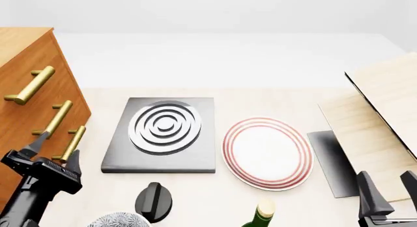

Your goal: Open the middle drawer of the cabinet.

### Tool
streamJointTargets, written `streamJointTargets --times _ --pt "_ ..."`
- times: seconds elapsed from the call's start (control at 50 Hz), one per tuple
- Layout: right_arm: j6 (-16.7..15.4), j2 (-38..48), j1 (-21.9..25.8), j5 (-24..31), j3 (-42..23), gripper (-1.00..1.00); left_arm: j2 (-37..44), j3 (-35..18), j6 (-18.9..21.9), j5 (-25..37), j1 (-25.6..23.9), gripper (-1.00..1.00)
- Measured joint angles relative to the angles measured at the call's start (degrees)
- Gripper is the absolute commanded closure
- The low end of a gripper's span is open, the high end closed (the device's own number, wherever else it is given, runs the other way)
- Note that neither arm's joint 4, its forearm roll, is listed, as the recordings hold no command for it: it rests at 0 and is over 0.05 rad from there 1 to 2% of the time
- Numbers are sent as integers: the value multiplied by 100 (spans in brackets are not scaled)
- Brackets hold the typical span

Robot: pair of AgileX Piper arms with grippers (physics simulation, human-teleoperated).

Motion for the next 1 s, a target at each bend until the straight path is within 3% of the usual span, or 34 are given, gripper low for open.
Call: streamJointTargets --times 0.52,1.0 --pt "0 0 0 0 0 -100 447 -232 945 -363 432 -100" --pt "1 0 0 0 0 -100 843 -597 1436 -394 583 -100"
